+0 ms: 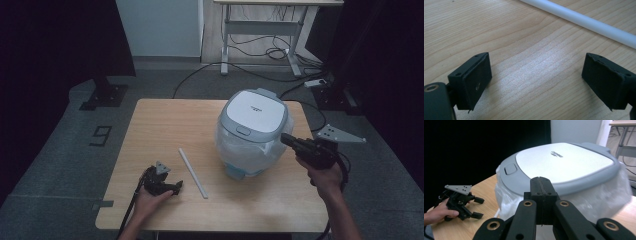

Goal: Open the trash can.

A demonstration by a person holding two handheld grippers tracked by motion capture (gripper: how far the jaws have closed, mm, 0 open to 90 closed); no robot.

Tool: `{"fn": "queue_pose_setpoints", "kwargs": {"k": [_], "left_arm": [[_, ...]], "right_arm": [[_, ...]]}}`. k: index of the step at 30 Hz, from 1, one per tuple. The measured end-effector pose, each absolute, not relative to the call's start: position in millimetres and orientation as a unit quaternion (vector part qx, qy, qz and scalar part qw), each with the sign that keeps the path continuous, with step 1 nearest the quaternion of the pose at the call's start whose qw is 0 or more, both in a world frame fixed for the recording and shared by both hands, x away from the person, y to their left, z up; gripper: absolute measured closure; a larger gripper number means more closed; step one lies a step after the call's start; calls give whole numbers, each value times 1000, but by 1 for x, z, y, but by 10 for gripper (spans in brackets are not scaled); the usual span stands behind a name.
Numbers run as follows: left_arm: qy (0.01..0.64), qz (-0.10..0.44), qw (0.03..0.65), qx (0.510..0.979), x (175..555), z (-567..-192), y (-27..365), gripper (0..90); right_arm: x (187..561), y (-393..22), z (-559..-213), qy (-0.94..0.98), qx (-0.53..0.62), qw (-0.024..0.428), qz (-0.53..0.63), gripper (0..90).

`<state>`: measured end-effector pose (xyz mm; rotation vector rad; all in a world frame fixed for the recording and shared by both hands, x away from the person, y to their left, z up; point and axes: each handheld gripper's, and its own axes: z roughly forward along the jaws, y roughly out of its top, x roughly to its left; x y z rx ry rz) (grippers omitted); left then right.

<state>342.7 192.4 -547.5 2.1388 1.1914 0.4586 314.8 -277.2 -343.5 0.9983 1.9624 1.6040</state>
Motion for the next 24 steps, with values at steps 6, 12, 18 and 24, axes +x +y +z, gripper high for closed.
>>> {"fn": "queue_pose_setpoints", "kwargs": {"k": [6, 12, 18, 24], "left_arm": [[453, 175, 320, 814, 343, -548, 192, 86], [453, 175, 320, 814, 343, -548, 192, 86], [453, 174, 320, 814, 343, -548, 192, 85], [453, 174, 320, 814, 343, -548, 192, 85]], "right_arm": [[328, -263, -339, 711, 353, 200, 574, 900], [340, -251, -337, 717, 352, 200, 568, 900], [351, -240, -335, 722, 354, 188, 563, 900], [359, -232, -336, 722, 357, 176, 566, 900]]}}
